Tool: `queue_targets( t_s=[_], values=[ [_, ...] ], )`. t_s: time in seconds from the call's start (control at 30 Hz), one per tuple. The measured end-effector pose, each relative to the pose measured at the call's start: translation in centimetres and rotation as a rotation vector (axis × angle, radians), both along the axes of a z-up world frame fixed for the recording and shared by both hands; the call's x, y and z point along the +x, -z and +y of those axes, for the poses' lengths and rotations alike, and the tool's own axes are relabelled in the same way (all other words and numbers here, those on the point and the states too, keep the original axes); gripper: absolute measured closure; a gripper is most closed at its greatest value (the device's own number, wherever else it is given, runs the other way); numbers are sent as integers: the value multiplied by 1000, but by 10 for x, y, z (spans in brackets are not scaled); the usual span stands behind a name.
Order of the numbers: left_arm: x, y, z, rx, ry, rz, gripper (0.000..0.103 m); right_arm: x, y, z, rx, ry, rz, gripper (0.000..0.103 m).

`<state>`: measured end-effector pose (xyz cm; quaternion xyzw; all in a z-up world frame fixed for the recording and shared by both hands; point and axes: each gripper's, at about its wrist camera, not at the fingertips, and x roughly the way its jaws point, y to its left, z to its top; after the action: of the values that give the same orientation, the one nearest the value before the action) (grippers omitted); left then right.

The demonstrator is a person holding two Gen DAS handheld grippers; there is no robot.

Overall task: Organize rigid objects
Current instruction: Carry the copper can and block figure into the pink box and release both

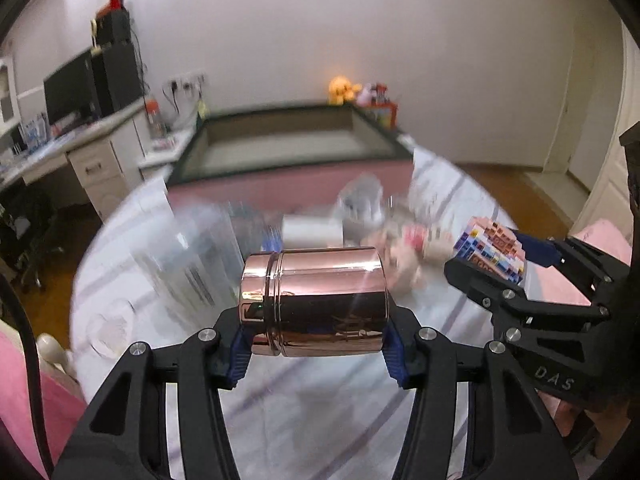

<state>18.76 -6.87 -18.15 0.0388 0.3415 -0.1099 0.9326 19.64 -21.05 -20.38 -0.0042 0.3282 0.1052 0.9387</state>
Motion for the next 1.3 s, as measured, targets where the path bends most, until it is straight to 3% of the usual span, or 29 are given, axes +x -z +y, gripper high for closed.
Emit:
queue_targets(
  t_s=[0.27,0.37,0.47,0.67,0.73,0.8,0.9,1.07,1.23,1.3],
  values=[
    [55,-62,9,45,-62,-150,49,44,-59,13,20,-40,-111,35],
    [83,-76,12,104,-91,-197,49,77,-74,22,27,-65,-122,35],
    [117,-82,18,125,-88,-192,49,106,-81,31,16,-73,-121,35],
    [199,-66,24,168,-74,-64,49,180,-71,36,47,-76,-35,35],
    [226,-52,27,173,-63,6,49,203,-59,39,41,-71,11,35],
    [253,-35,29,176,-47,130,49,222,-44,42,29,-62,61,35],
    [273,-17,25,205,-8,227,49,241,-19,45,30,-66,154,35],
    [289,18,14,237,40,412,49,251,4,41,14,-48,237,35],
    [296,20,22,234,-4,453,35,251,5,46,-73,-22,248,34],
    [289,11,25,218,-19,433,33,247,-1,44,-79,-1,238,28]
  ],
)
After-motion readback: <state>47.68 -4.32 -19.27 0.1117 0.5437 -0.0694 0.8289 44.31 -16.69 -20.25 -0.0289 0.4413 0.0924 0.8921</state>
